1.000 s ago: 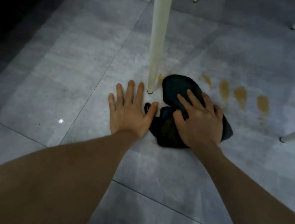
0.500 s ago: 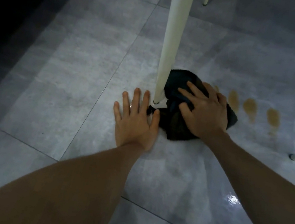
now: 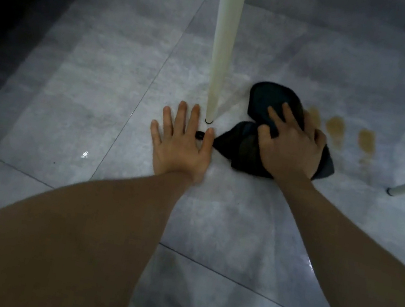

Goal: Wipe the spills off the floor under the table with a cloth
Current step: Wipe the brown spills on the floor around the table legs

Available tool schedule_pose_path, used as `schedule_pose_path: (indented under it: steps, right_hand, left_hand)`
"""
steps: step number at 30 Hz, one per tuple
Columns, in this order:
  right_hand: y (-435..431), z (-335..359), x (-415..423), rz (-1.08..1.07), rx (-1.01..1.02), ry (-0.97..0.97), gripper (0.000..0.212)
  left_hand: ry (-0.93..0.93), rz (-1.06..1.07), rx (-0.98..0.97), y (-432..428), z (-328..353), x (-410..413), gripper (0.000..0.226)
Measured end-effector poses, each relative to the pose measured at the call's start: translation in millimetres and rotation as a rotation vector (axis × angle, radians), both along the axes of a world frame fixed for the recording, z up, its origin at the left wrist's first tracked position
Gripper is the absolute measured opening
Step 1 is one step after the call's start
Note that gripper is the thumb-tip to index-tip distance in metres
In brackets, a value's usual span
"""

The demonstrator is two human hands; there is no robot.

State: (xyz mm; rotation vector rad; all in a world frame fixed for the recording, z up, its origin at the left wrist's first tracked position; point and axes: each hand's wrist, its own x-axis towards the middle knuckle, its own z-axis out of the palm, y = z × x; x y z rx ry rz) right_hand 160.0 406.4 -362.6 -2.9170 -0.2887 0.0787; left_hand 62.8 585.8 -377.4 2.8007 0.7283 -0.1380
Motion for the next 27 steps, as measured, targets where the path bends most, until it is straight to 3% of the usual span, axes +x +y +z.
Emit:
schedule_pose_path:
  steps: [3,7,10,13,15,18,23,27]
  right_hand:
    - [22,-1,4,0.019,-0.004,0.028,0.057]
    - [-13,1,-61,0.13,0.043,0.008,0.057]
    - [-66,0,-83,0.065,0.005,0.029,0.057]
    - [-79,-1,-49,-0.053,0.001,-0.002,0.058]
    - [-68,0,-34,-0.097,0.001,-0.009,0.058]
    - [-76,-1,-51,-0.032,-0.011,0.003,0.058]
    - [-126,0,-80,-0.196,-0.013,0.012,0.055]
    - [-114,1,-25,-0.306,0.0,-0.006,0.06]
  left_hand:
    - [-0.021,-0.004,0.005,2,0,1,0.067]
    - [-0.04,-0.019,0.011,1,-1,-3,0.068]
    - [-0.248,-0.043,0.03,-4,1,-12,0.062]
    - [-0.362,-0.253,-0.021,-20,4,-22,0.047]
    - [-0.365,-0.429,-0.071,-36,3,-21,0.039]
    - [-0.361,-0.532,-0.14,-56,3,8,0.041]
    - [-0.166,-0.375,-0.076,-86,-1,55,0.056]
    - [-0.125,-0.345,-0.011,-91,-5,54,0.06]
